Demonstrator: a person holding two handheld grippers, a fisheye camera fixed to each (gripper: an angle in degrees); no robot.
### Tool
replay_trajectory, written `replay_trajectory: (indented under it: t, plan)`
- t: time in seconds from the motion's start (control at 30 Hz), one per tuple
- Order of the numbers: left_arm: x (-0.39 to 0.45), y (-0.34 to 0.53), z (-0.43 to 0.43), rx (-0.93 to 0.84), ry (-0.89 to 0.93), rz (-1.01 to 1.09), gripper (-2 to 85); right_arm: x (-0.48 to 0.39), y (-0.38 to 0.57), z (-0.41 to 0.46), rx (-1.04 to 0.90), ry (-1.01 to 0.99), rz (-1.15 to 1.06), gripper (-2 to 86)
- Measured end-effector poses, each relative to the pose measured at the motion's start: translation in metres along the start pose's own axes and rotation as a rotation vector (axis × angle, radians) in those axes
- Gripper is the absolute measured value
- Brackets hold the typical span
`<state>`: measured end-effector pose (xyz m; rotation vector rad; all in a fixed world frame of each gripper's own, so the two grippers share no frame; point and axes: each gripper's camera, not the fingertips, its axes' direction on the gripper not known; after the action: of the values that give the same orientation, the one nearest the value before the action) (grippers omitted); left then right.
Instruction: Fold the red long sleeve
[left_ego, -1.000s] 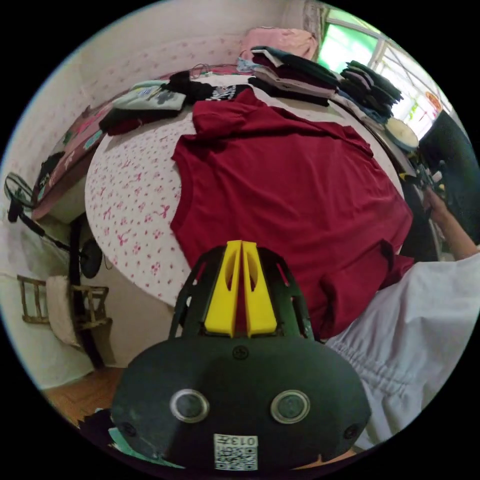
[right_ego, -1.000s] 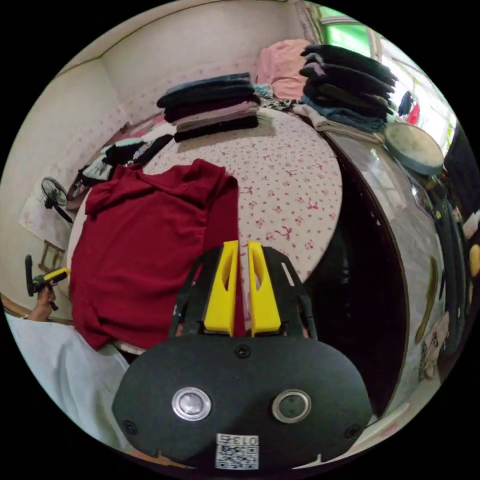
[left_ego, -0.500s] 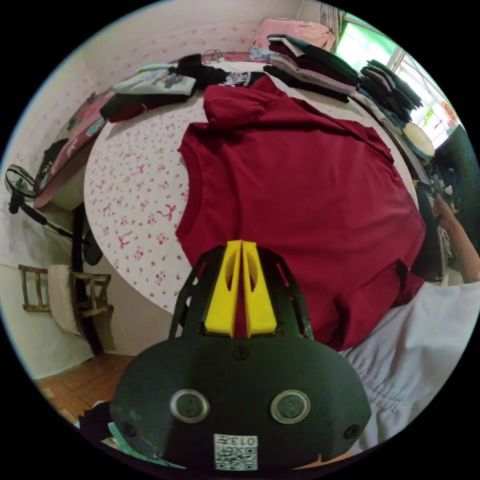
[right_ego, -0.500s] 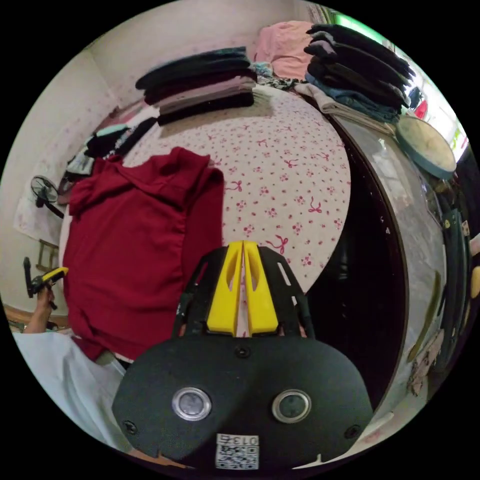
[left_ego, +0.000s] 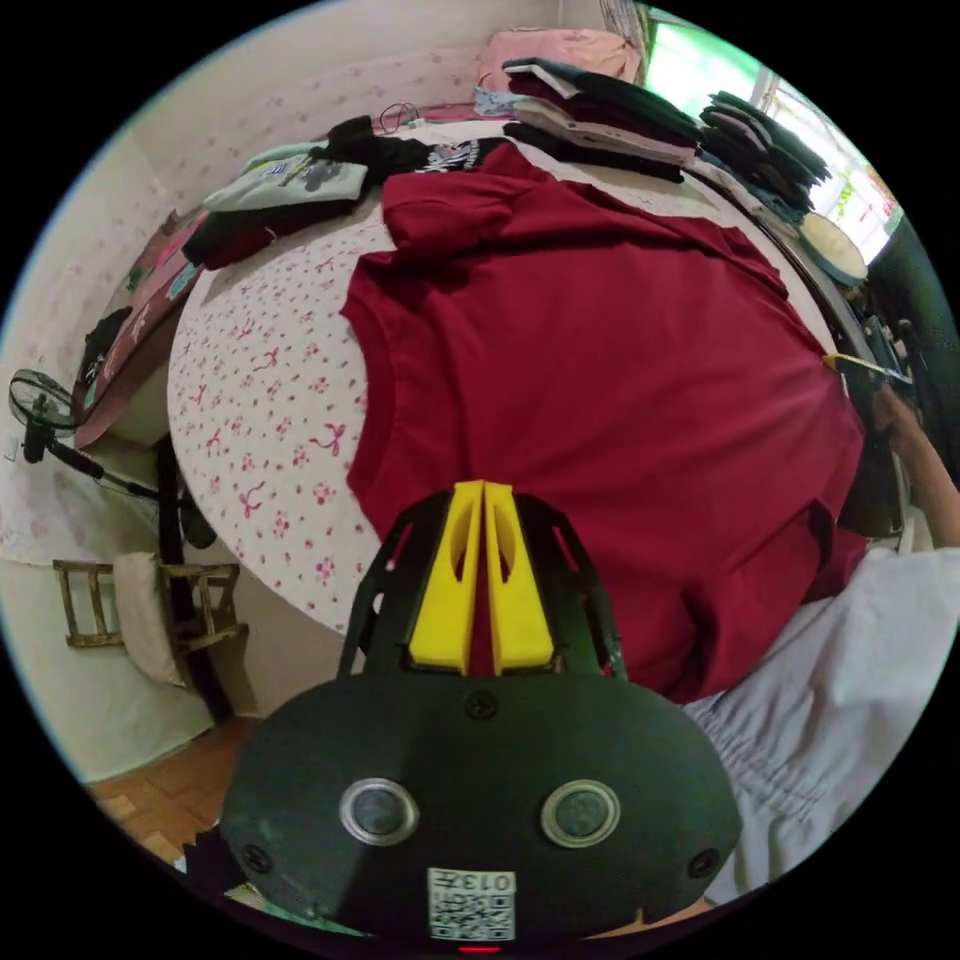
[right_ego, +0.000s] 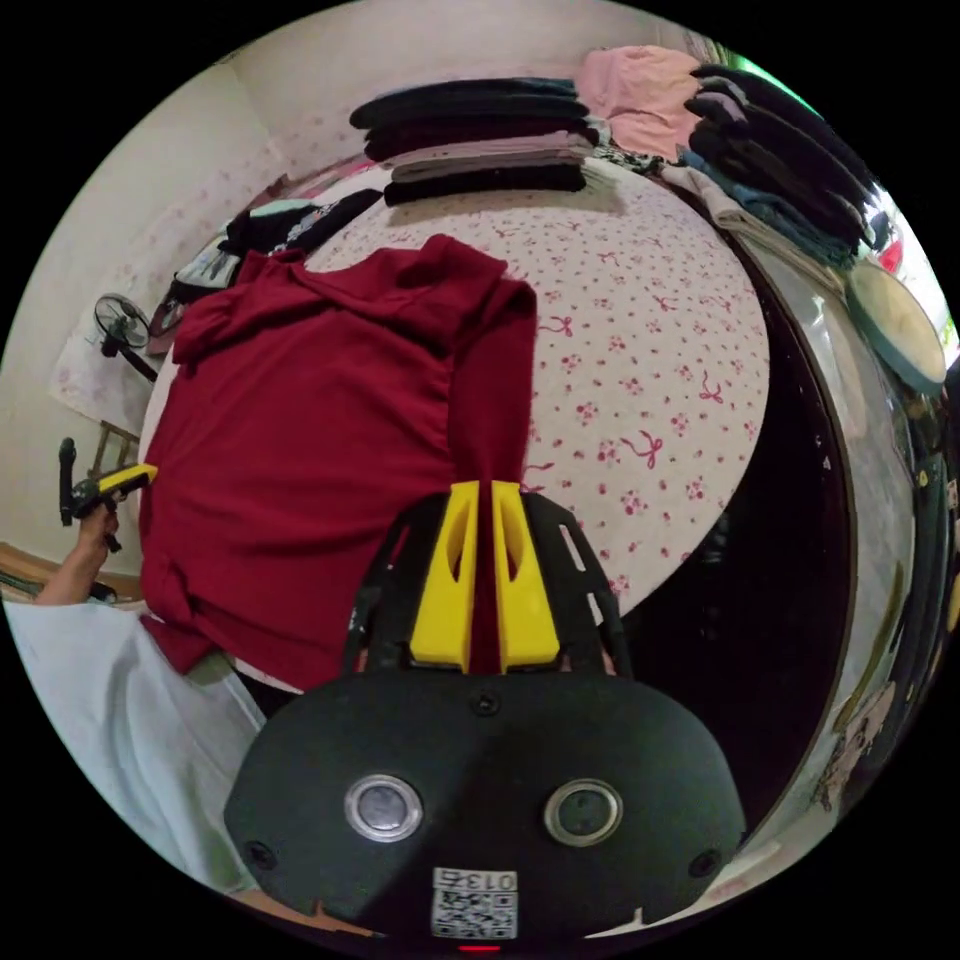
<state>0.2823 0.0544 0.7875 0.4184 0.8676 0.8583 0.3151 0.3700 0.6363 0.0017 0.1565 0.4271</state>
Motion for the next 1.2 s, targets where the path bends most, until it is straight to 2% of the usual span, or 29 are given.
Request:
replay_trajectory:
  t: [0.1,0.17,0.3,0.43,0.53,0.67,0.73,0.83,1.03,1.1,1.2]
  plan:
    - [-0.012,0.002,-0.005,-0.015,-0.066,-0.066,-0.4,0.023,0.000,-0.014,0.046,-0.120,0.075,6.2]
    - [-0.015,0.001,-0.012,0.028,-0.011,-0.058,-0.4,0.028,0.001,-0.026,0.100,-0.067,0.113,8.7]
    - [0.003,-0.027,0.001,0.024,-0.049,0.001,-0.4,0.009,-0.022,-0.029,0.176,0.016,0.141,10.6]
    - [0.024,-0.051,0.021,-0.031,-0.130,0.081,-0.4,-0.023,-0.053,0.000,0.124,0.145,0.080,8.5]
    - [0.014,-0.052,0.022,-0.010,-0.102,0.083,-0.4,-0.020,-0.062,0.016,0.068,0.065,0.045,3.6]
    - [-0.030,-0.039,0.020,0.000,0.044,-0.050,-0.4,-0.001,-0.066,0.009,0.063,-0.010,0.078,2.8]
    - [-0.047,-0.034,0.015,0.001,-0.003,-0.145,-0.4,0.011,-0.069,0.001,0.082,-0.083,0.101,3.0]
    - [-0.064,-0.033,0.004,0.052,0.006,-0.210,-0.4,0.021,-0.073,-0.015,0.190,-0.032,0.151,6.0]
    - [-0.026,-0.088,0.009,0.076,-0.017,-0.010,-0.4,0.014,-0.123,0.002,0.152,0.018,0.067,7.3]
    - [-0.009,-0.111,0.021,0.050,-0.046,0.060,-0.4,0.012,-0.136,0.015,0.093,0.057,0.041,5.4]
    - [-0.010,-0.124,0.039,0.003,-0.071,0.055,-0.4,0.012,-0.146,0.029,0.017,0.031,0.020,1.8]
